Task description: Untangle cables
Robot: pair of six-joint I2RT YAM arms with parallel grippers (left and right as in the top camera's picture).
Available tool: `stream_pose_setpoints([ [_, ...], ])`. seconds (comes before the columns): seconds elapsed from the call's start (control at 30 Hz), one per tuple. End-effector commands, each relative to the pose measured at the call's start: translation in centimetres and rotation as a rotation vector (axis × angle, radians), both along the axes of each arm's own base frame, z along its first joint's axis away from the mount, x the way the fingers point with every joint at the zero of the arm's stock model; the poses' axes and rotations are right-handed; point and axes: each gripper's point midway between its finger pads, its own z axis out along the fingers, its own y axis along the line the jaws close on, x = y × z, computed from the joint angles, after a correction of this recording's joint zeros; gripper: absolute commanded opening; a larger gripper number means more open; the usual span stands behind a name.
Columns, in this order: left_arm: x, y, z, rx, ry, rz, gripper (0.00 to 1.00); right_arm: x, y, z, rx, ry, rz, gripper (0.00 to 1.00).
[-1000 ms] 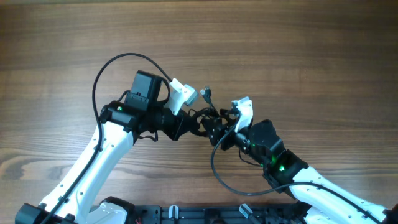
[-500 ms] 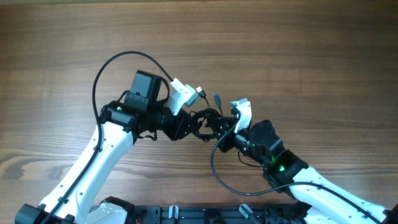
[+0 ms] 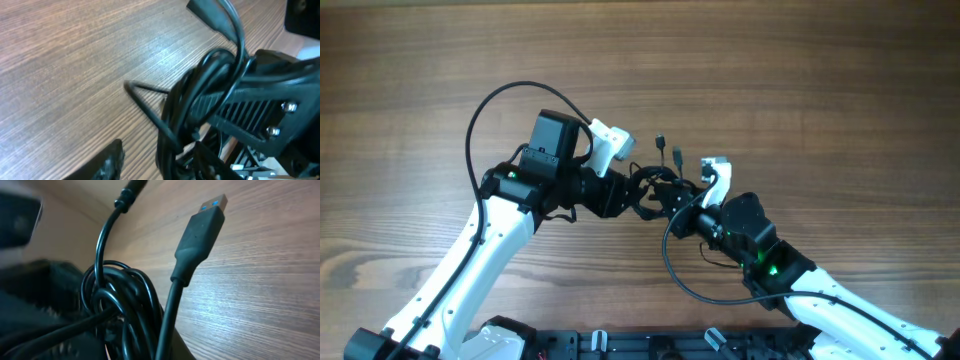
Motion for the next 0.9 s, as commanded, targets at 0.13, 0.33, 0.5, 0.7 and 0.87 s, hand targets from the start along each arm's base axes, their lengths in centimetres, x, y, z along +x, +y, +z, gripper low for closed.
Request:
stream_pose_setpoints([
  [0.13, 0.1, -0.1, 0.9, -0.035, 0.070, 0.100, 0.49, 1.5, -1.4, 0.8, 0.145, 0.097, -0.182, 0.04],
  [0.33, 0.3, -0.5, 1.3, -0.063, 0.066, 0.097, 0.45, 1.3, -1.0, 1.4, 0.183, 0.103, -0.159, 0.04],
  [0.5, -0.6, -2.0, 1.7, -0.083, 0.059, 0.040, 0.45, 1.4, -0.9, 1.6, 0.200, 0.111, -0.163, 0.04],
  [0.7, -0.5, -3.5, 1.6, -0.069, 0.003, 0.004, 0.11, 1.1, -0.6, 1.6, 0.199, 0.112, -0.140, 0.05],
  [0.87, 2.3, 0.3, -0.2, 0.120, -0.069, 0.169, 0.04, 0.9, -1.0, 0.3, 0.119, 0.112, -0.136, 0.22],
])
